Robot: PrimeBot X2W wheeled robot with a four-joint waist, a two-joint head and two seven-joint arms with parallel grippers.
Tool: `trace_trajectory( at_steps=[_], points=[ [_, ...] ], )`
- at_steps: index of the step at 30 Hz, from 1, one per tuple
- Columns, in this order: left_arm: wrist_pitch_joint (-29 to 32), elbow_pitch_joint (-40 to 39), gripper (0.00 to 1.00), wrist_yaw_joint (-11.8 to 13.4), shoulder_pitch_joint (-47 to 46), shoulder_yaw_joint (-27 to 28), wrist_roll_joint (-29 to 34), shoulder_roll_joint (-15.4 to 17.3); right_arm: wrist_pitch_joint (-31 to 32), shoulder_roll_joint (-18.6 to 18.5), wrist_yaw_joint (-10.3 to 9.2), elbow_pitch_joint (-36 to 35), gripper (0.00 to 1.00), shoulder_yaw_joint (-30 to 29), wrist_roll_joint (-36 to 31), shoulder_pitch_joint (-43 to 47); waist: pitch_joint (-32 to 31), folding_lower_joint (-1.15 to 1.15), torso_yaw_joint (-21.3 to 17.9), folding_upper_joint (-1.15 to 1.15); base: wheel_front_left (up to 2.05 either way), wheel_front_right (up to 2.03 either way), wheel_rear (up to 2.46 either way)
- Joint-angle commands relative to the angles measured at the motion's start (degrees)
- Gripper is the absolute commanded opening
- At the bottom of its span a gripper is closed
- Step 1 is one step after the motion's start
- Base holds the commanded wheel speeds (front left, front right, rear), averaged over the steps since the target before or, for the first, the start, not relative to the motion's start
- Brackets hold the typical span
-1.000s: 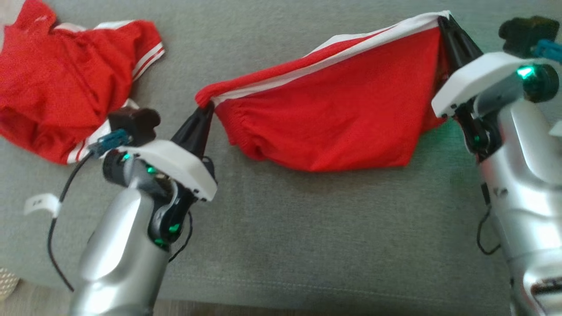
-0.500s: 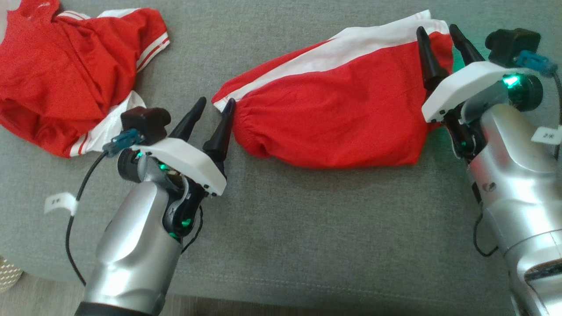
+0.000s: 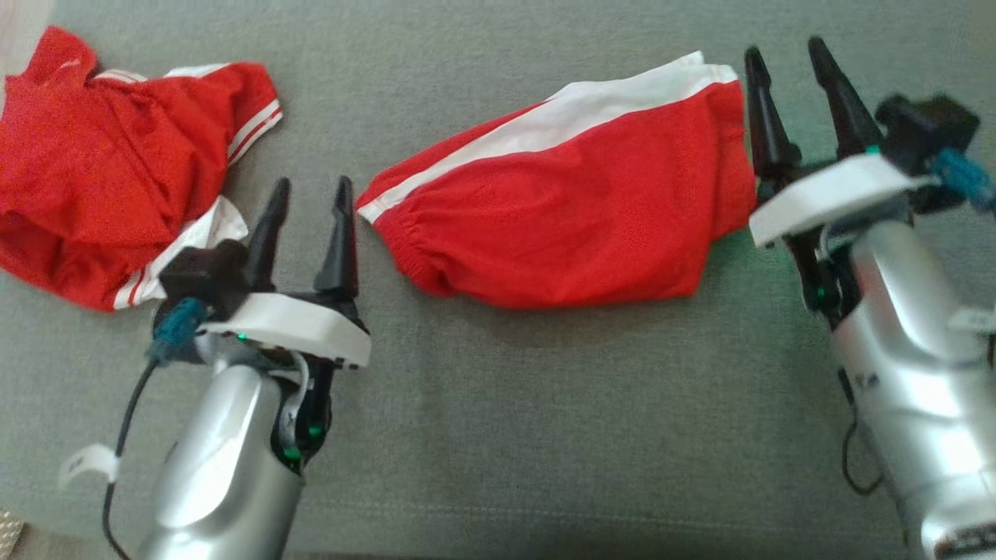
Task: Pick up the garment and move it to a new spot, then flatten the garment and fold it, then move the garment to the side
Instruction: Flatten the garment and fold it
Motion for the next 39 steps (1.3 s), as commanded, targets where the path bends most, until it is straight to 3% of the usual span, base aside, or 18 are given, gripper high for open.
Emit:
trace_trajectory(
  at_steps=[1,8,20,39],
  points=[
    [-0.7,-4.35,1.0,1.02,-0.47,3.09,1.63,1.67,-0.72,0.75,-0.04,-4.22,1.0,-0.66,-1.54,2.17,-0.82,0.0,-0.87,0.0,0.0,0.0,0.0],
    [-0.75,-11.24,1.0,1.95,4.1,5.57,6.51,1.86,-0.63,2.66,-0.04,-15.58,1.0,-5.57,-7.1,11.89,-2.16,0.0,-2.35,0.0,0.0,0.0,0.0],
    [-0.76,-10.86,1.0,2.33,10.39,5.7,9.75,2.32,4.79,5.68,-0.04,-27.39,1.0,-8.71,-12.85,25.32,-4.49,0.0,-3.61,0.0,0.0,0.0,0.0],
    [-0.76,-10.04,1.0,1.62,10.26,6.09,11.07,2.07,8.79,6.3,-0.04,-32.13,1.0,-9.95,-13.76,27.89,-4.81,0.0,-3.39,0.0,0.0,0.0,0.0]
  ],
)
